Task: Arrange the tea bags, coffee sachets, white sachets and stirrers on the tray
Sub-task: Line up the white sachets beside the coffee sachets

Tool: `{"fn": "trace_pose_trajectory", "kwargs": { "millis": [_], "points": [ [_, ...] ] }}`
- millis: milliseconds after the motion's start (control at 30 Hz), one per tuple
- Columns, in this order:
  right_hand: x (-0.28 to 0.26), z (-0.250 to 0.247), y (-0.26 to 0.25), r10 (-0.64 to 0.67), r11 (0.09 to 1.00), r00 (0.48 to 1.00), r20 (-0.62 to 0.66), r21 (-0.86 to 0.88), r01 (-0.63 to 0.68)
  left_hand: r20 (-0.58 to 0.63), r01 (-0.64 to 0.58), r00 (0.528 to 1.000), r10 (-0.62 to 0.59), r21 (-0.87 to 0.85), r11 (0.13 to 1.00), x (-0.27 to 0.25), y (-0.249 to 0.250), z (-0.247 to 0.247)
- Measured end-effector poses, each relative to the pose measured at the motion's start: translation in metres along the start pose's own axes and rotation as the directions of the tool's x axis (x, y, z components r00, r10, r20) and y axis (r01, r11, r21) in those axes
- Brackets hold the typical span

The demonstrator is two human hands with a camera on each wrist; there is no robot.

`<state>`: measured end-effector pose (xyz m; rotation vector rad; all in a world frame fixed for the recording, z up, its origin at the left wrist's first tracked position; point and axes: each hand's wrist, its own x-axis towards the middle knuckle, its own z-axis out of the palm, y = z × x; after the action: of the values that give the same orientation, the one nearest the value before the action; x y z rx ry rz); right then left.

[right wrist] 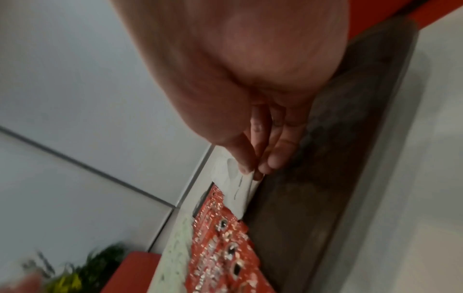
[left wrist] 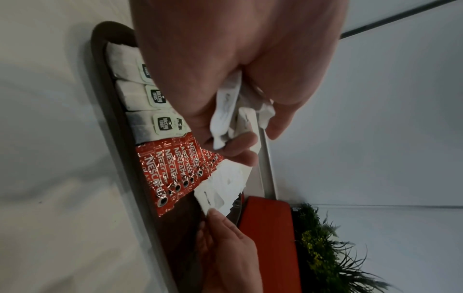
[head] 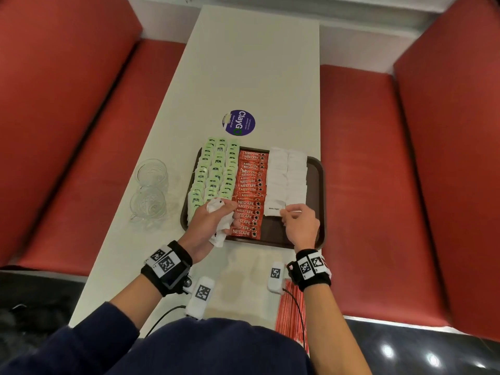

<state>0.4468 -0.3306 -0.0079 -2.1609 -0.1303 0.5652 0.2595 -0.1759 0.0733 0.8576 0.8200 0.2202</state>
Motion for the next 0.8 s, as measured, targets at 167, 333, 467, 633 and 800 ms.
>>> {"fn": "trace_pose_trajectory", "kwargs": {
  "millis": [167, 333, 467, 633, 800],
  "points": [
    [-0.005, 0.007, -0.007, -0.031, 0.972, 0.996, -0.087, -0.234, 0.009, 0.042, 0.091, 0.995, -0.085, -0.172, 0.981, 0.0, 0.005, 0.001],
    [-0.015, 0.004, -0.019, -0.184, 0.941, 0.978, -0.098, -0.303, 0.147, 0.123, 0.148, 0.985, -0.121, -0.246, 0.958, -0.002, 0.006, 0.0],
    [-0.042, -0.01, -0.061, -0.34, 0.938, 0.939, 0.052, -0.045, 0.343, 0.16, 0.149, 0.981, -0.112, -0.245, 0.958, 0.001, 0.004, 0.001],
    [-0.08, -0.009, -0.101, -0.499, 0.854, 0.784, 0.37, 0.056, 0.517, 0.185, 0.131, 0.979, -0.089, -0.232, 0.964, 0.004, 0.001, 0.008],
    [-0.078, -0.003, -0.097, -0.461, 0.805, 0.725, 0.512, -0.102, 0.584, 0.205, 0.186, 0.969, -0.138, -0.24, 0.953, 0.001, 0.004, 0.013]
  ]
}}
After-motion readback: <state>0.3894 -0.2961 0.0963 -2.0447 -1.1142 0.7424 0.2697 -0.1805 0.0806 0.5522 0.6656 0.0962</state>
